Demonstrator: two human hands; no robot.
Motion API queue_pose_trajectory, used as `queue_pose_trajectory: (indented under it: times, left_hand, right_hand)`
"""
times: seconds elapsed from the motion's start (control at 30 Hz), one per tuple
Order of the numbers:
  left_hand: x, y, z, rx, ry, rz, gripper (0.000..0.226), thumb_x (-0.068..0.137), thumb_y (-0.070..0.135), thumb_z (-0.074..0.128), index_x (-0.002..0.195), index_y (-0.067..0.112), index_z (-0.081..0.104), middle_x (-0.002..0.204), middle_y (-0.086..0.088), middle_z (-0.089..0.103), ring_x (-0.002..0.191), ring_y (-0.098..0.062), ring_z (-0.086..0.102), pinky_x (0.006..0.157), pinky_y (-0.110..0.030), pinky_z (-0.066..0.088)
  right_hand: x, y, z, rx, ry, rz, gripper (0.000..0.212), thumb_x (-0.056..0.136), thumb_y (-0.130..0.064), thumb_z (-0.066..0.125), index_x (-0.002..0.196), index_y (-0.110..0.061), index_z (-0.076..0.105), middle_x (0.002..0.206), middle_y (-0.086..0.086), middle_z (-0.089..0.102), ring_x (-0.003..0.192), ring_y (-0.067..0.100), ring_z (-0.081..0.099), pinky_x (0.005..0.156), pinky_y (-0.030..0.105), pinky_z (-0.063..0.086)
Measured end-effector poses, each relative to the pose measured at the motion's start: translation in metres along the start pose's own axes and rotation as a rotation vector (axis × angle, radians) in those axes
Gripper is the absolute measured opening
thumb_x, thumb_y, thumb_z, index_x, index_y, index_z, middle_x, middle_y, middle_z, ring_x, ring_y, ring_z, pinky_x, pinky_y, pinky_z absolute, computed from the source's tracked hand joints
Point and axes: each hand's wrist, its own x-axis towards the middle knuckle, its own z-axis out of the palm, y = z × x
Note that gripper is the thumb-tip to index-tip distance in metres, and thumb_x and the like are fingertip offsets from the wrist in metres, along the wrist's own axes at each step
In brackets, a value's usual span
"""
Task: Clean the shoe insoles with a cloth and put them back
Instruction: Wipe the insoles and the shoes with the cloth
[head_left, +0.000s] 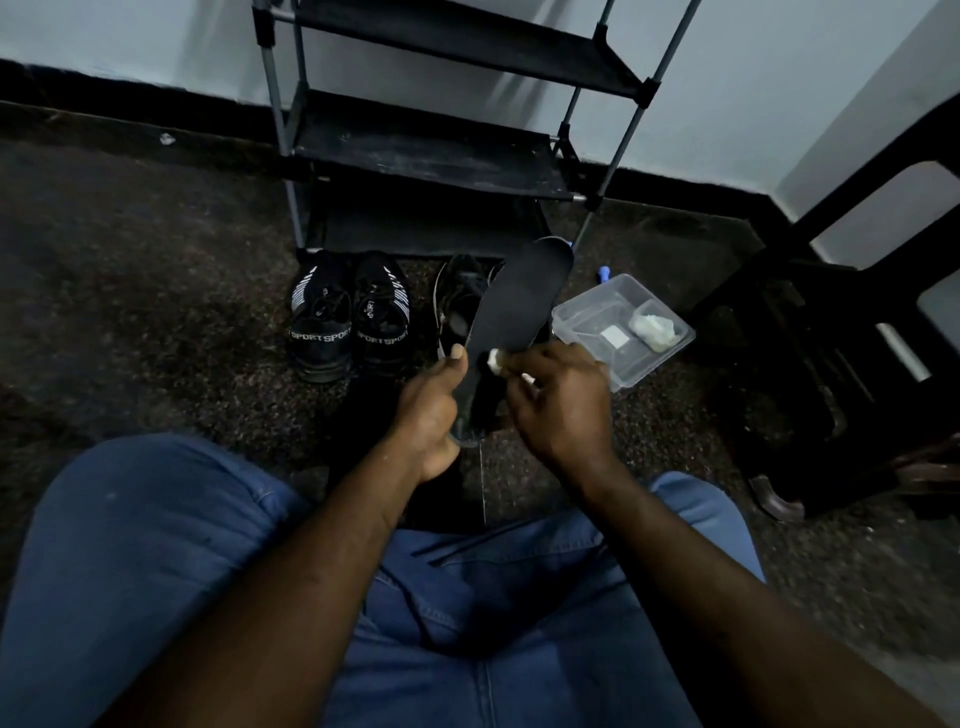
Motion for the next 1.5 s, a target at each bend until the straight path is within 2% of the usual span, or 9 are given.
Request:
queue_pose_trajectory:
  times: [0.17,0.3,0.4,0.53,0.77,1.07,1.3,1.43,1.5]
  left_hand:
    - [-0.001,-0.003,0.001,-0.038,0.012,-0.081,0.042,0.105,0.043,0.047,0.123,0.011,0.067,0.107,-0.01,0.074,0.07,-0.018,0.074,0.052,-0.025,0.055]
    - [0.001,0.0,-0.005,-0.046,0.045,-0.066,0.048,0.103,0.048,0.052,0.123,0.009,0.071,0.112,-0.011,0.076,0.085,-0.022,0.075,0.063,-0.027,0.058]
    - [-0.003,0.003,-0.005,-0.04,0.039,-0.077,0.046,0.104,0.046,0.05,0.125,0.01,0.068,0.106,-0.009,0.075,0.074,-0.019,0.073,0.058,-0.029,0.057]
    - [0.001,0.003,-0.006,0.009,0.098,0.027,0.043,0.103,0.036,0.057,0.134,0.007,0.059,0.12,-0.012,0.069,0.104,-0.027,0.068,0.099,-0.049,0.056]
    - [-0.001,0.007,-0.003,0.023,0.089,0.085,0.036,0.104,0.035,0.056,0.129,0.009,0.061,0.136,-0.017,0.063,0.106,-0.026,0.066,0.104,-0.05,0.052]
    - [-0.011,0.006,0.003,-0.089,-0.057,0.022,0.056,0.101,0.047,0.053,0.143,0.01,0.054,0.143,-0.015,0.06,0.112,-0.022,0.069,0.092,-0.038,0.059]
    - [-0.012,0.01,0.002,-0.189,-0.215,-0.114,0.048,0.106,0.049,0.038,0.125,0.016,0.068,0.118,-0.004,0.075,0.101,-0.017,0.073,0.079,-0.029,0.061]
    - [-0.012,0.011,0.002,-0.197,-0.218,-0.104,0.048,0.107,0.044,0.036,0.129,0.013,0.065,0.125,-0.01,0.071,0.108,-0.021,0.07,0.093,-0.034,0.056]
    - [-0.01,0.011,0.001,-0.197,-0.207,-0.103,0.048,0.107,0.044,0.038,0.136,0.012,0.061,0.131,-0.009,0.067,0.114,-0.022,0.065,0.101,-0.037,0.049]
  right_hand:
    - [-0.009,-0.01,0.011,-0.121,-0.065,-0.112,0.031,0.089,-0.035,0.054,0.11,-0.031,0.076,0.092,-0.003,0.065,0.088,0.028,0.058,0.075,0.043,0.045]
    - [-0.024,-0.016,0.018,-0.13,-0.099,-0.338,0.032,0.088,-0.033,0.055,0.112,-0.029,0.077,0.092,-0.003,0.064,0.089,0.026,0.057,0.073,0.04,0.039]
    - [-0.015,-0.003,0.01,-0.182,-0.112,-0.443,0.026,0.088,-0.035,0.061,0.108,-0.033,0.077,0.093,-0.008,0.066,0.09,0.023,0.054,0.074,0.04,0.037]
    - [0.002,0.015,-0.005,-0.184,-0.096,-0.204,0.034,0.09,-0.043,0.05,0.101,-0.03,0.079,0.093,-0.006,0.068,0.09,0.024,0.059,0.077,0.041,0.042]
    - [0.0,0.003,-0.01,0.495,-0.006,0.314,0.015,0.089,-0.017,0.076,0.094,-0.03,0.081,0.093,-0.017,0.076,0.085,-0.001,0.07,0.082,0.032,0.059]
    - [0.009,-0.01,0.005,0.489,-0.045,0.37,0.01,0.088,-0.017,0.075,0.09,-0.026,0.07,0.079,-0.013,0.072,0.074,0.004,0.068,0.077,0.04,0.06]
    - [0.009,-0.018,0.01,0.456,-0.094,0.296,0.014,0.084,-0.025,0.079,0.083,-0.028,0.065,0.076,-0.012,0.07,0.071,0.004,0.066,0.073,0.041,0.058]
    - [0.01,-0.016,0.009,0.701,-0.137,0.403,0.014,0.082,-0.02,0.08,0.082,-0.027,0.067,0.077,-0.006,0.072,0.075,0.014,0.069,0.078,0.053,0.059]
    - [0.011,-0.012,0.009,0.546,-0.077,0.351,0.014,0.085,-0.02,0.078,0.084,-0.027,0.066,0.077,-0.009,0.071,0.073,0.01,0.068,0.075,0.046,0.059]
